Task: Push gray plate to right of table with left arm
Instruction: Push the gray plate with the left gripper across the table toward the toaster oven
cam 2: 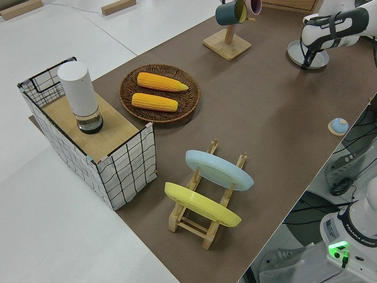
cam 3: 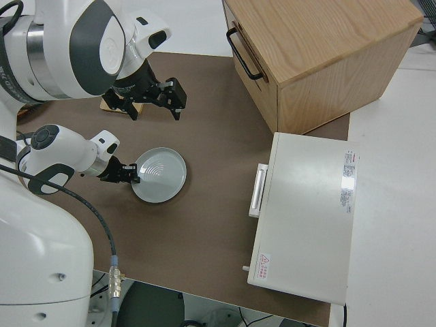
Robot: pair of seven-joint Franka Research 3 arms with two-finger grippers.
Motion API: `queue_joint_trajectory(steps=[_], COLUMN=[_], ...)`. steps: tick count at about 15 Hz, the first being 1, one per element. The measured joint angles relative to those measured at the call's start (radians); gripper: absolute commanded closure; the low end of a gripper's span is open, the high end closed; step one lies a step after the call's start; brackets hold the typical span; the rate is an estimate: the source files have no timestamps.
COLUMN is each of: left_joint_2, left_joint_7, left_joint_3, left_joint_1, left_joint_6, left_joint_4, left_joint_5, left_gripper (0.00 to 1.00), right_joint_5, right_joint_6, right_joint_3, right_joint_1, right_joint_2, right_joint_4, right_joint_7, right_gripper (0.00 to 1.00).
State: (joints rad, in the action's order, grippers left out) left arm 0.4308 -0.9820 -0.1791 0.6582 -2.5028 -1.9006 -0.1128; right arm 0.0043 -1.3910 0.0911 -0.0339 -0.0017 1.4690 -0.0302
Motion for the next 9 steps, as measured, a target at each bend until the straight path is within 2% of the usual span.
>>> queue_joint_trajectory(steps=[4, 6, 9], left_joint_2=[0.012, 0.011, -0.009], left_joint_7=[0.000, 0.000, 0.009], left_joint_3=[0.003, 0.012, 0.022], left_joint_1=[0.003, 0.002, -0.016], left_joint_6=[0.006, 0.029, 0.074], left_joint_4=[0.016, 0.022, 0.035], left_joint_5=[0.003, 0.009, 0.012], left_gripper=[0.14, 0.02, 0.02], right_joint_5=[0.000, 0.000, 0.000], right_joint_6=[0.000, 0.000, 0.000], right_joint_3=[0.000, 0.000, 0.000], right_joint_1=[0.000, 0.000, 0.000], right_joint_2=[0.000, 0.000, 0.000], right_joint_4=[0.000, 0.000, 0.000], right_joint_7=[0.000, 0.000, 0.000], right_gripper=[0.017, 0.017, 0.017])
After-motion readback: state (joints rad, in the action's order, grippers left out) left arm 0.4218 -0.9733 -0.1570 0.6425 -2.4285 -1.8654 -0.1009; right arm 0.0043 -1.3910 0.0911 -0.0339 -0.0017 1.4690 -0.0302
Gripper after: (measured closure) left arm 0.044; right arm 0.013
